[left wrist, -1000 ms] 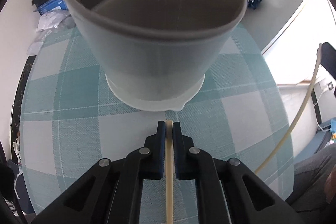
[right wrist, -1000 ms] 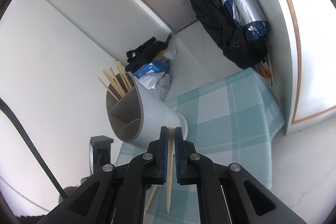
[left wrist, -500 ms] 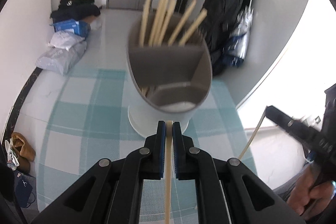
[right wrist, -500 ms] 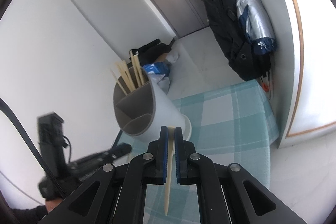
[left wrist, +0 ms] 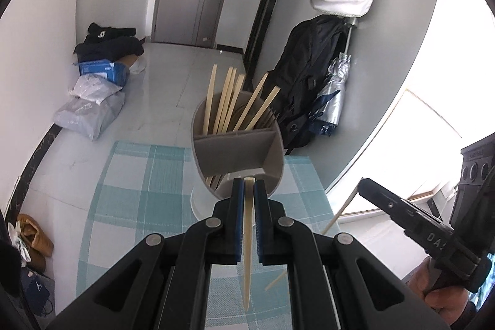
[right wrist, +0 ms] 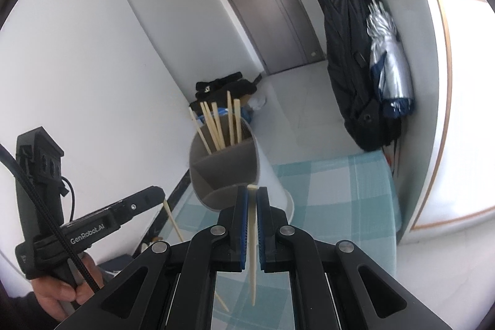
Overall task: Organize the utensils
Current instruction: 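Lift the chopsticks in both tools up over the holder opening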
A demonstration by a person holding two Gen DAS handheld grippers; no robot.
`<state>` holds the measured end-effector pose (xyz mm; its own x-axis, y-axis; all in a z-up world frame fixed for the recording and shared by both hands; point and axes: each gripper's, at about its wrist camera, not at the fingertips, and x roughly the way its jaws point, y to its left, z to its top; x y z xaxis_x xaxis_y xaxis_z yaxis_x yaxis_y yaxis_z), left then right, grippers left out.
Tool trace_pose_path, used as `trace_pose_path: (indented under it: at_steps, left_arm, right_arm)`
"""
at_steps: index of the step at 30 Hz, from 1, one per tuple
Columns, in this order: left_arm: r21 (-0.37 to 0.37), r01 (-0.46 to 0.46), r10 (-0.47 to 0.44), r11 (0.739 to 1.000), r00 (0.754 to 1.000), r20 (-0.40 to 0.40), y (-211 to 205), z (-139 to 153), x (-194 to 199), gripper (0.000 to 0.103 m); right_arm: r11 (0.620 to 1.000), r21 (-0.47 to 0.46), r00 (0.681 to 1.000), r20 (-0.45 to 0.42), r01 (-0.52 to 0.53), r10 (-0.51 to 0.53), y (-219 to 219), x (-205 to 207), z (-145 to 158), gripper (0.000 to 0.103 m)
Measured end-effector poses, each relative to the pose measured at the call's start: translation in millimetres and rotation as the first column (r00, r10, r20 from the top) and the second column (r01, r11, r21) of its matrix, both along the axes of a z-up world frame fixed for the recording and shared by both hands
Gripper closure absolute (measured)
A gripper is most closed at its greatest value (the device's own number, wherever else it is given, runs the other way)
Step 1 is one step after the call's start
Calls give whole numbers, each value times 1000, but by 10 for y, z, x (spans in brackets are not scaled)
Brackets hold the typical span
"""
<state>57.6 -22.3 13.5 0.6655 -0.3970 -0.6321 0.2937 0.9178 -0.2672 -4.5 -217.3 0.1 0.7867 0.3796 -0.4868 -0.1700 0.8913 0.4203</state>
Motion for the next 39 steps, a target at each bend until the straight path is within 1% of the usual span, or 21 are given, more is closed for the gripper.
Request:
trace_pose_path:
  at_steps: [6,10,11,13,17,19,21,23,24,25,26,27,28,30,31,32,34,36,39]
  left_arm:
    - [-15,15,-14,1000,999,37,35,258,20,100]
    - [-42,12,-10,999,998,54,89,427,82,100]
    - [-49,10,-7,999,998,62,105,481,104,100]
    - [-62,12,-7,998,997,76,127,573,148,100]
    - [-63,17,-11,998,994,104,137,690,215,100]
    - [-77,23,-16,997,996,92,173,696,259,100]
    - [-79,27,-20,996,996,91,206,672,264,100]
    - [-73,30,-24,997,996,85,222,645,259,100]
    - [-75,35,-30,997,997,73,238,610,263,100]
    - [-77,37,-32,996,997,65,243,591,264,100]
    - [-76,39,-35,996,998,59,255,576,257,100]
    - [-75,42,-38,996,998,55,257,571,253,100]
    - [-77,44,-40,996,998,50,269,554,248,100]
    - [-75,45,-42,996,998,45,291,542,239,100]
    - [-72,46,-43,996,998,45,301,538,235,100]
    - [-71,43,-40,997,998,44,325,520,230,100]
    - [-67,42,-40,997,998,40,339,507,232,100]
    - [-71,37,-35,997,999,27,378,475,243,100]
    - [-63,34,-33,997,999,17,402,437,259,100]
  right_arm:
    - [1000,-21,1000,24,5,-4,37,8,183,99]
    - [1000,-24,999,55,0,1,46,45,394,99]
    - [1000,-25,998,62,-1,3,50,58,439,103]
    - [1000,-25,997,79,-7,9,65,97,564,103]
    - [999,-26,994,102,-28,31,106,199,758,103]
    - [999,-12,995,88,-40,41,105,249,755,103]
    - [999,-30,996,76,-33,35,77,273,699,103]
    - [999,-37,999,54,-3,5,-15,299,604,103]
    - [1000,-24,1000,24,11,-10,-98,342,519,103]
    - [1000,-9,999,-24,30,-30,-196,415,406,100]
    - [998,-10,995,-77,64,-65,-293,501,278,99]
    - [996,-15,990,-105,89,-90,-360,559,187,99]
    - [994,-20,982,-148,111,-113,-448,655,39,99]
    - [992,-57,963,-237,114,-124,-536,859,-224,90]
    - [989,-85,948,-284,122,-141,-575,974,-384,80]
    - [988,-91,938,-316,123,-145,-603,1064,-503,73]
    - [988,-90,910,-387,124,-149,-644,1274,-773,73]
    - [988,-90,886,-438,127,-154,-645,1459,-990,73]
    - [984,-122,858,-483,133,-176,-600,1648,-1214,73]
